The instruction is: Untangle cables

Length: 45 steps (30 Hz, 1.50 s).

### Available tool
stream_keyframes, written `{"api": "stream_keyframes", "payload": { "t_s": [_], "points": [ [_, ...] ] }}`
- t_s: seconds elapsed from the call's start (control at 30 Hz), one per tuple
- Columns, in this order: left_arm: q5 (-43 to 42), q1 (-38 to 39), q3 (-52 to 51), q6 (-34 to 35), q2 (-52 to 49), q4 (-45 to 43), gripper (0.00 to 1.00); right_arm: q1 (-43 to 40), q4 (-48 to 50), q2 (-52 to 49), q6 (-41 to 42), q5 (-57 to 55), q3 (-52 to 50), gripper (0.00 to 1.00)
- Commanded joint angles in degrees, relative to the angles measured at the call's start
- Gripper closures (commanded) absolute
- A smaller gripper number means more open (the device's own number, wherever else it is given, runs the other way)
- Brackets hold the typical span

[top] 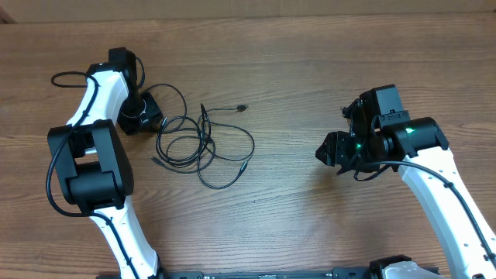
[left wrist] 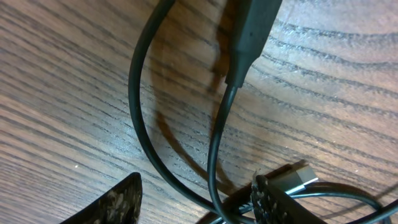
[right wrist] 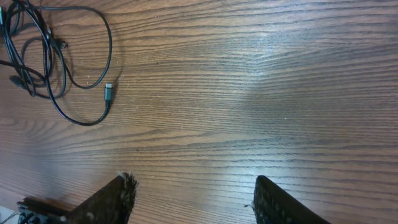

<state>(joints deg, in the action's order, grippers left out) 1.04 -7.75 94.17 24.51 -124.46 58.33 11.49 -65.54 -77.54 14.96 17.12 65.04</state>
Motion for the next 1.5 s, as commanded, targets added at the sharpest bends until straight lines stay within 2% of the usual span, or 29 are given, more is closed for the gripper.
{"api": "stream_keyframes", "payload": {
  "t_s": [0.0,0.43,0.5,0.63,0.67,1.03,1.47],
  "points": [
    [-0.5,-0.09,0.13,1.49,-0.9,0.22,0.43,-0.26,0.28,0.0,-0.13,-0.39,0.57,0.41],
    [-0.52,-0.09,-5.18,1.49,-0.9,-3.48,0.45,-0.26,0.26,0.0,-0.13,-0.37,0.57,0.41],
    [-0.52,-0.09,-5.2,1.49,-0.9,-3.63,0.55,-0.26,0.26,0.0,-0.13,-0.37,0.57,0.41],
    [-0.83,-0.11,-5.2,1.46,-0.9,-4.0,0.94,-0.26,0.2,0.0,-0.13,-0.37,0.57,0.41],
    [-1.09,-0.11,-5.18,1.49,-0.9,-4.02,0.96,-0.26,0.09,0.0,-0.13,-0.37,0.57,0.41],
    [-7.65,-0.11,-0.17,0.96,1.79,-4.15,0.96,-0.26,-0.81,0.0,-0.15,-0.39,0.57,0.42],
    [-23.58,-0.09,12.55,-1.84,21.31,-5.2,0.96,-0.26,-0.48,0.0,-0.15,-0.39,0.57,0.41]
  ]
}}
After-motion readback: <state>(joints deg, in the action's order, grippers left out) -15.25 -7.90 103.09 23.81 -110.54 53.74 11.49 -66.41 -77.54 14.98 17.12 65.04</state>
